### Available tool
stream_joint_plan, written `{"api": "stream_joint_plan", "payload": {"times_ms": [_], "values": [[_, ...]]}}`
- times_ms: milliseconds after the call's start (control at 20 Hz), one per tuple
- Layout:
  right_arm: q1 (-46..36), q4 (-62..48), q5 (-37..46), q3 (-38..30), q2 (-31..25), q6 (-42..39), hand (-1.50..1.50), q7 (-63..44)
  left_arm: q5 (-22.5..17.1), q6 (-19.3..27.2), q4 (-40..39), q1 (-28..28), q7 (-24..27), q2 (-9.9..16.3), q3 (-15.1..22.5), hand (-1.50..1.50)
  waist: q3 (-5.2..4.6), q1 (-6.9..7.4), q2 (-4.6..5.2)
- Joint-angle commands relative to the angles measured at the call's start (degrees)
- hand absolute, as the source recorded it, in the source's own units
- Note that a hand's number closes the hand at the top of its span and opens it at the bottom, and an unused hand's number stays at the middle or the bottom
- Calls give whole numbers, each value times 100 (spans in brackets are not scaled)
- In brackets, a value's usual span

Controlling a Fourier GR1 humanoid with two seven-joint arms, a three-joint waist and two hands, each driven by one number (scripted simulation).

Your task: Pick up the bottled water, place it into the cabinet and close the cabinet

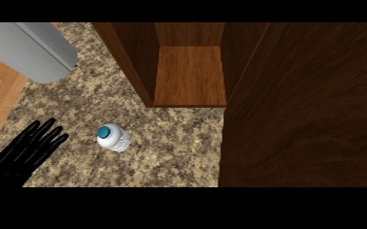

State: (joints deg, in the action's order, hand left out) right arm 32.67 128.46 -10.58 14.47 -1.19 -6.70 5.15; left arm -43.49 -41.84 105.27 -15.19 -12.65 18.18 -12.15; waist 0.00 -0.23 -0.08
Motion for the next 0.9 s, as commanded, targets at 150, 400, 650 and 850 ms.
{"api": "stream_joint_plan", "payload": {"times_ms": [150, 400, 650, 850], "values": [[-329, -479, -146, -276, -64, -70, -150, 203, 1039, -425, -1225, 659, 599, -329, -252, -150, -2, 0, 12], [454, 30, -231, -138, -302, -274, -150, 433, 1631, -433, -1477, 1050, 927, -418, -321, -150, 0, -26, 1], [334, -132, 48, 187, -146, -156, -150, 497, 2531, -689, -2796, 1748, 1644, -305, -467, -150, -3, -44, 9], [399, -314, 59, 186, -189, -157, -150, 641, 3219, -728, -3249, 1622, 2318, -488, -336, -150, -4, -34, 9]]}}
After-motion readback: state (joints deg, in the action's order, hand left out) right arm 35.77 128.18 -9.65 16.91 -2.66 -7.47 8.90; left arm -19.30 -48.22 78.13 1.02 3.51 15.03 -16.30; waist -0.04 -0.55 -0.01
